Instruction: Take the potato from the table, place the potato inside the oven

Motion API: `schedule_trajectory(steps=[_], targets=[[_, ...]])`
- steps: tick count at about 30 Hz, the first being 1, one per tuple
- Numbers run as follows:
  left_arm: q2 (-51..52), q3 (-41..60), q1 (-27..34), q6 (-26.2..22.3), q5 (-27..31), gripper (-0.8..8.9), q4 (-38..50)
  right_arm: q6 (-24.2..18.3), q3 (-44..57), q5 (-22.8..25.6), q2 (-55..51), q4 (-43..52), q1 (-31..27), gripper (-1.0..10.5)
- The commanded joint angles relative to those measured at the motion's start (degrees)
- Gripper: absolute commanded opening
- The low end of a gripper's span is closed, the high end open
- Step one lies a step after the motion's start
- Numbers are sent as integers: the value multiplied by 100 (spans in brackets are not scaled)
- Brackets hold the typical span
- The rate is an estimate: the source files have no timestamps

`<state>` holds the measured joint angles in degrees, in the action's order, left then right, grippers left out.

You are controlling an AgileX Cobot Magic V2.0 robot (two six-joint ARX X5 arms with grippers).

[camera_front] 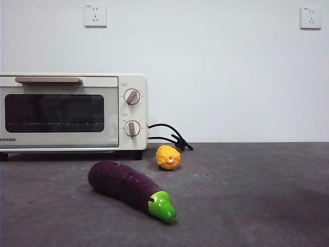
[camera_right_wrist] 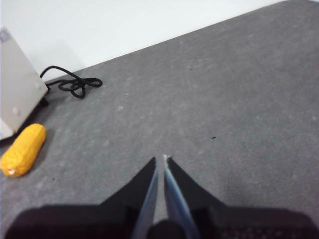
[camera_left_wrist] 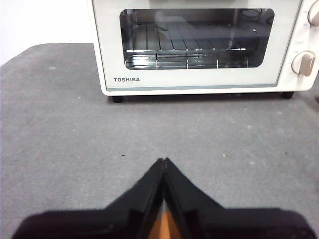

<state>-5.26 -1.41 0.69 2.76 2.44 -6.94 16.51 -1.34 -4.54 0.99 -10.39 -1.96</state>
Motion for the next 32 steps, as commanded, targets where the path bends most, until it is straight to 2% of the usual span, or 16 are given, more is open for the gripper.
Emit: schedule_trajectory(steps=[1, 7, 17, 19, 26, 32], targets=[[0, -205, 13, 184, 15, -3, 81, 356, 50, -85, 0, 192, 2, 32], [0, -767, 13, 184, 15, -3, 83, 501, -133, -409, 0, 850, 2, 32], [-229, -2070, 13, 186, -15, -3, 35, 496, -1305, -763, 2, 857, 2, 32], [-439, -2400, 13, 186, -195, -3, -15, 496, -1598, -796, 17, 828, 2, 31], [-1659, -3742, 13, 184, -839, -4, -901, 435, -2876, -793, 413, -188, 2, 32], [-2938, -5139, 13, 199, -1478, -5, -2059, 431, -4013, -811, 984, -1325, 2, 32]])
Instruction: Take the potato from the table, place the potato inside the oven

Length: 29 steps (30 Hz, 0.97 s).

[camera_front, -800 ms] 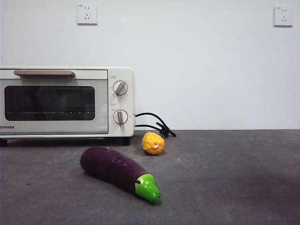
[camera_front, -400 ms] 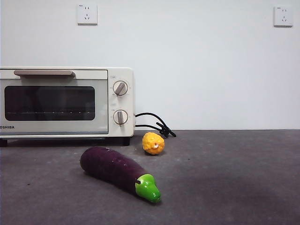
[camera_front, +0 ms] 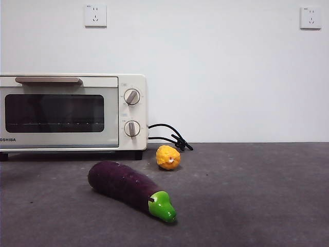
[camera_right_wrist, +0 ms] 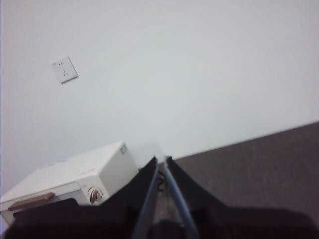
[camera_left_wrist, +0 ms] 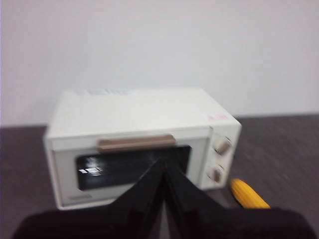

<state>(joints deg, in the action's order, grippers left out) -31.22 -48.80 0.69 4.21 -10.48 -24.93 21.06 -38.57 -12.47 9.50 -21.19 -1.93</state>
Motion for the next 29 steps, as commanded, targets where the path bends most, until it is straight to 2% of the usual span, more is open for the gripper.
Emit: schedule_trajectory(steps=[1, 5, 10, 16, 20, 24, 29], targets=[[-553, -636, 13, 50, -304, -5, -426, -24, -470, -17, 232, -420, 0, 32], [-1268, -1438, 13, 9, -649, -5, -890, -24, -1051, -15, 566, -876, 0, 32], [-2072, -2218, 13, 9, -664, -4, -1338, -22, -1604, 7, 942, -1296, 0, 32], [-2658, -2485, 13, -4, -658, -4, -1449, -24, -2142, 0, 1425, -1679, 0, 32], [-3029, -2487, 15, -181, -643, -4, -1451, -37, -2535, -33, 1814, -2100, 0, 32], [-3482, -2490, 15, -170, -721, -4, -1456, -210, -2861, -354, 2218, -2479, 0, 32], [-4146, -2490, 109, 103, -1335, -5, -1405, -514, -3176, -964, 2695, -2898, 0, 32]])
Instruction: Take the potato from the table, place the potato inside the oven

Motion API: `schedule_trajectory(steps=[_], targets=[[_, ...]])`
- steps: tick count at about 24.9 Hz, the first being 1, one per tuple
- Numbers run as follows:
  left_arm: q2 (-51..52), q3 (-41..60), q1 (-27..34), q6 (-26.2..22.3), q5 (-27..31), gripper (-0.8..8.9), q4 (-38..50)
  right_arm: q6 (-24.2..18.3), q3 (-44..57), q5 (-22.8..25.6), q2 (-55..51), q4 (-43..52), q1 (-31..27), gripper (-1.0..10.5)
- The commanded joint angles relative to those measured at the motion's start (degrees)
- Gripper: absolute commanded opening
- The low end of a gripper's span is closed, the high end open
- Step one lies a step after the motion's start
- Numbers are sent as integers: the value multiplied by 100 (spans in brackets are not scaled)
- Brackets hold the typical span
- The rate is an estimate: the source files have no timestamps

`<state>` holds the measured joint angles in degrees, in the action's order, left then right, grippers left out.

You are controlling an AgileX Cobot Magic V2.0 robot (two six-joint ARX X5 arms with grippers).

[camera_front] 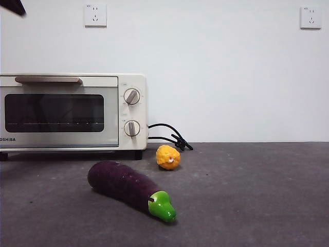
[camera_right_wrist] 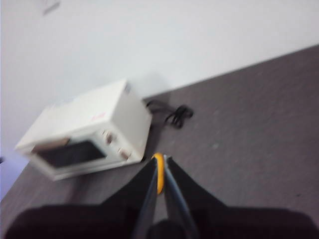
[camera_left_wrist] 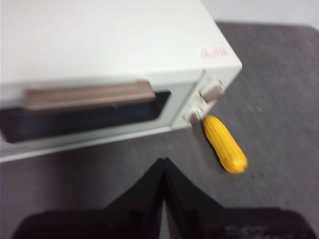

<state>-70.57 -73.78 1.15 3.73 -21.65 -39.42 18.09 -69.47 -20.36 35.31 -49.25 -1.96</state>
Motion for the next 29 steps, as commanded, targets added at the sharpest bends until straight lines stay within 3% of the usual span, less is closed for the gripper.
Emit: schedule_trajectory(steps=[1, 16, 23, 29], targets=[[-321, 9, 87, 205, -291, -4, 92, -227, -127, -245, 186, -170, 2, 32], [-1464, 7, 603, 1491, -608, -5, 1438, -793, -343, -374, 732, -1307, 2, 32], [-1779, 0, 723, 2092, -1082, -5, 2070, -931, -343, -372, 730, -1545, 2, 32], [-2061, -240, 723, 2170, -1062, -5, 2107, -931, -343, -369, 730, -1637, 2, 32]])
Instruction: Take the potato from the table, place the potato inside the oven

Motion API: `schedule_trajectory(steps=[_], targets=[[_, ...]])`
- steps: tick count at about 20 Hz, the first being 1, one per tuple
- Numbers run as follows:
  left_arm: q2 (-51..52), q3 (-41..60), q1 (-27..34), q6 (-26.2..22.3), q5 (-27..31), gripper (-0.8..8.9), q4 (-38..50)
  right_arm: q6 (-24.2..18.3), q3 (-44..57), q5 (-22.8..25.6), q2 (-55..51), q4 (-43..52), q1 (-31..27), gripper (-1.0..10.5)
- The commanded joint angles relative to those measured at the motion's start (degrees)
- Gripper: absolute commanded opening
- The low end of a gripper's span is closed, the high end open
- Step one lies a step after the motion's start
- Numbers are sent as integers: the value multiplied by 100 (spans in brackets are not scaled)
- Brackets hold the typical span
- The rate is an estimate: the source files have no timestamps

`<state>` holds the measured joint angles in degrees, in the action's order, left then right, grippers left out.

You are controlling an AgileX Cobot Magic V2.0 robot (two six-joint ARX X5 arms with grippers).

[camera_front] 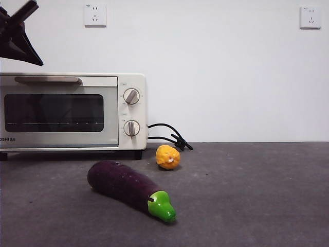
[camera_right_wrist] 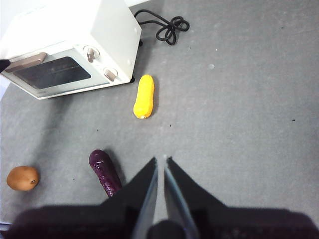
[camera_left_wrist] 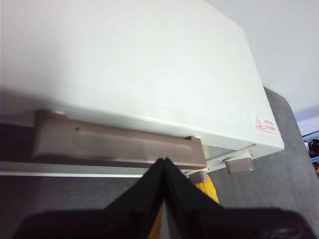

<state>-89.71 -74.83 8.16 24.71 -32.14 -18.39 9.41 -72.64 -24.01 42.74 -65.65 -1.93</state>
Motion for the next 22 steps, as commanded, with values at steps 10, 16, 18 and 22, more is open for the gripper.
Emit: schedule_trajectory(steps=[10, 16, 18, 22], targets=[[-514, -560, 15, -597, 649, -5, -481, -61, -26, -4, -13, -92, 0, 32], [-514, -560, 26, -909, 949, -5, -616, -55, -26, -4, -11, -92, 0, 32], [-514, -560, 13, -999, 953, -5, -684, -52, -26, -4, -13, -92, 0, 32], [-603, -560, -46, -999, 951, -5, -835, -44, -26, -4, -11, -162, 0, 32]])
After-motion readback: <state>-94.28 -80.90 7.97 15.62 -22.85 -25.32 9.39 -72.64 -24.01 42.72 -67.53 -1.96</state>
